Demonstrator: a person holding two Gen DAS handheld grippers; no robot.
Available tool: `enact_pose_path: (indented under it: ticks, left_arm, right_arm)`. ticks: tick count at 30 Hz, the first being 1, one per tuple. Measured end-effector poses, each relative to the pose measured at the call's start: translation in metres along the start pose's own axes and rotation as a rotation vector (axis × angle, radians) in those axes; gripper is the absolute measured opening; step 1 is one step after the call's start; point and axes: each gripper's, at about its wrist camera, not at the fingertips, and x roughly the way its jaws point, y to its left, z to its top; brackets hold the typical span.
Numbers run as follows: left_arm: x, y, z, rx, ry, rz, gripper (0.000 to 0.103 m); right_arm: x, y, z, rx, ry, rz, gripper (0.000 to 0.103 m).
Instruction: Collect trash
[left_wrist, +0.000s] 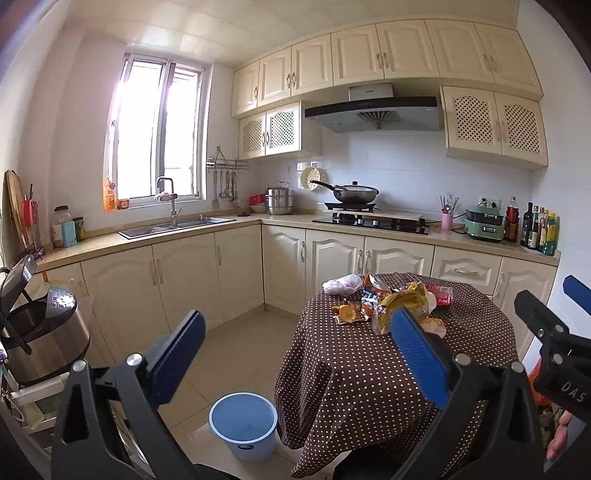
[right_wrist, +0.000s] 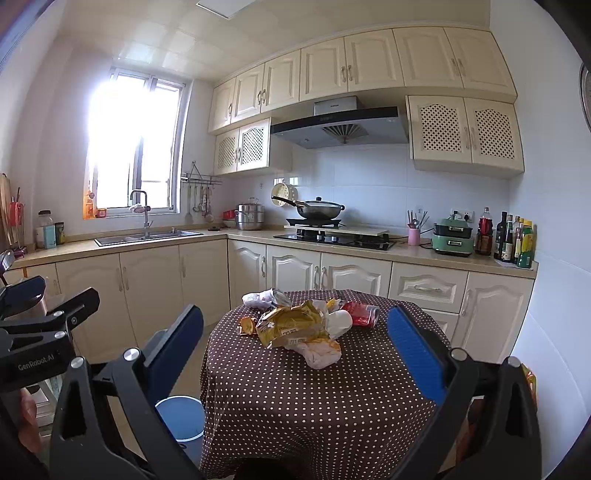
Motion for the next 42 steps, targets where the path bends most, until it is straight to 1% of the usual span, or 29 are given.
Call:
enact_pose_path:
  ticks: [42]
  left_arm:
    - [0.0006, -0.0062, 0.0011, 0.010, 0.008, -0.010, 0.098]
  right_arm:
    - [-0.0020, -0.0052, 0.0016, 0.015, 0.019, 0.011, 0.096]
